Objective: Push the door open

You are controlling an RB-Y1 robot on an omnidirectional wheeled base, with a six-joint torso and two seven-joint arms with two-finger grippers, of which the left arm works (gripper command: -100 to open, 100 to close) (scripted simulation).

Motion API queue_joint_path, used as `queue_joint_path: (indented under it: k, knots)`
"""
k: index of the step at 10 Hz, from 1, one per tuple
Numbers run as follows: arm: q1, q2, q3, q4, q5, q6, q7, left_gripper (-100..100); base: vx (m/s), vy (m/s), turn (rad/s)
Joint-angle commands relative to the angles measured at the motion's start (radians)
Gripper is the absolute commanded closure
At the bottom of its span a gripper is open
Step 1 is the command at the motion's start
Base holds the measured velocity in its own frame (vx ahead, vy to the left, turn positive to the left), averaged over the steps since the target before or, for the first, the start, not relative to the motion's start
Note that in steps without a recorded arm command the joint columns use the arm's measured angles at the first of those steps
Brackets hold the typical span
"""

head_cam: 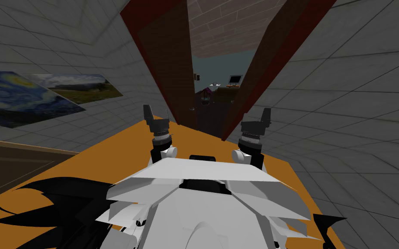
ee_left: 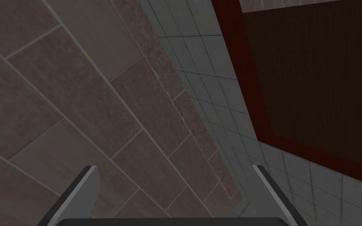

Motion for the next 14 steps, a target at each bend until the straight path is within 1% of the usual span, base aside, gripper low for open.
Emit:
queue_joint_path:
  k: [1,2,3,7,10,14]
  knots:
    - [-0.013,0.007,0.01,0.037,0.001,-0.003,0.0,-100,0.054,0.085,-0.151]
    - [-0.018,0.009,0.014,0.052,0.001,-0.005,0.0,-100,0.07,0.063,-0.09]
    - [-0.029,0.014,0.021,0.081,0.002,-0.007,0.0,-100,0.094,0.051,-0.089]
    - [-0.06,0.025,0.044,0.168,0.004,-0.015,0.0,-100,0.088,0.057,-0.105]
    - [-0.088,0.033,0.065,0.249,0.006,-0.022,0.0,-100,0.073,0.07,-0.117]
    - [-0.132,0.042,0.098,0.367,0.009,-0.033,0.0,-100,0.077,0.097,-0.146]
